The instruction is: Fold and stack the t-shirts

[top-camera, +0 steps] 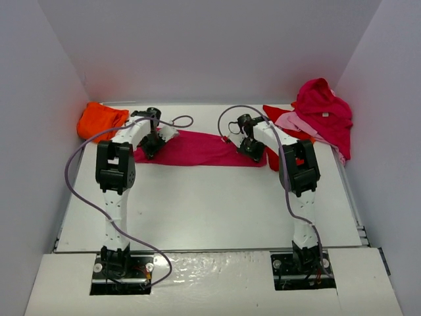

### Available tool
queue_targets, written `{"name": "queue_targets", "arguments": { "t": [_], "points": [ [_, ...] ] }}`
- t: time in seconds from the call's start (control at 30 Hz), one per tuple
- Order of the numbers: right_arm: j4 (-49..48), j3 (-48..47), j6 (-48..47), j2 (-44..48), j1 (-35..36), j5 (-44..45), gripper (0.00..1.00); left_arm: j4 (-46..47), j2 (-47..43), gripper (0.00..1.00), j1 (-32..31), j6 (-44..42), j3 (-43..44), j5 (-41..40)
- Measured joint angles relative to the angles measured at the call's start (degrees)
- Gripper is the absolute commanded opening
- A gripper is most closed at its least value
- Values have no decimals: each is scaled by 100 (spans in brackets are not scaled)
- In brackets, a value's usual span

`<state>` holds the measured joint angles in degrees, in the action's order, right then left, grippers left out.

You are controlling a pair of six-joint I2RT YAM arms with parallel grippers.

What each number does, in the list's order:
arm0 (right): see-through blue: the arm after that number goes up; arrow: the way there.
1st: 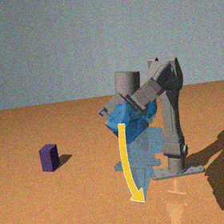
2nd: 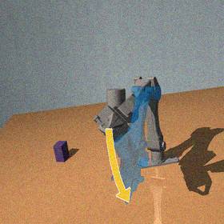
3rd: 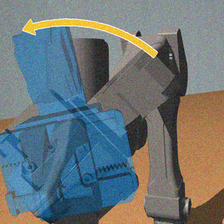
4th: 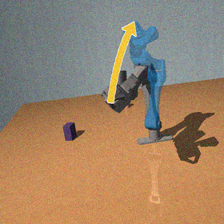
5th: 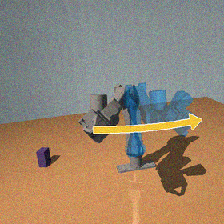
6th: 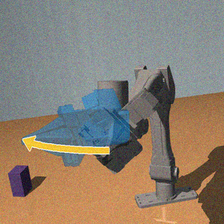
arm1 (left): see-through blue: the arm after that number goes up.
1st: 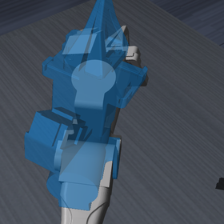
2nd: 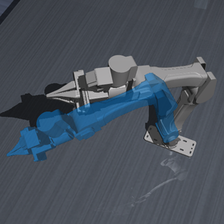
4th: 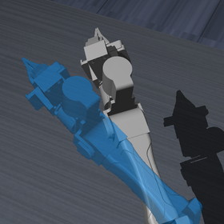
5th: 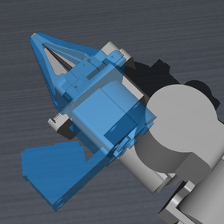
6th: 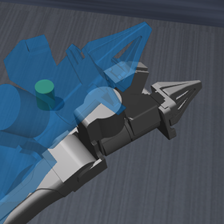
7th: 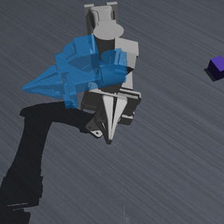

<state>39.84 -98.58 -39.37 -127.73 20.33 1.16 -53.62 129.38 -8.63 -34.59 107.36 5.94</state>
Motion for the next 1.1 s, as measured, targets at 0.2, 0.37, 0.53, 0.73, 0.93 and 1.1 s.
{"name": "queue_targets", "arguments": {
  "t": [0.2,0.37,0.53,0.73,0.93,1.1],
  "points": [
    [-43,1326,-385,644,434,561,0,-486,647,0,765,340,1127,70],
    [103,2230,-468,1141,1167,742,0,-804,973,0,1043,520,1753,31],
    [456,2629,-390,1405,2054,596,0,-862,1004,0,1043,524,1834,-23],
    [584,2333,-266,1842,2242,56,4,-329,425,0,1065,492,939,-37],
    [428,1165,-346,2547,880,-101,5,-321,-383,0,1134,421,472,-98],
    [362,1025,-366,2344,398,-103,1,-234,-1001,0,1144,362,143,-152]
  ]
}}
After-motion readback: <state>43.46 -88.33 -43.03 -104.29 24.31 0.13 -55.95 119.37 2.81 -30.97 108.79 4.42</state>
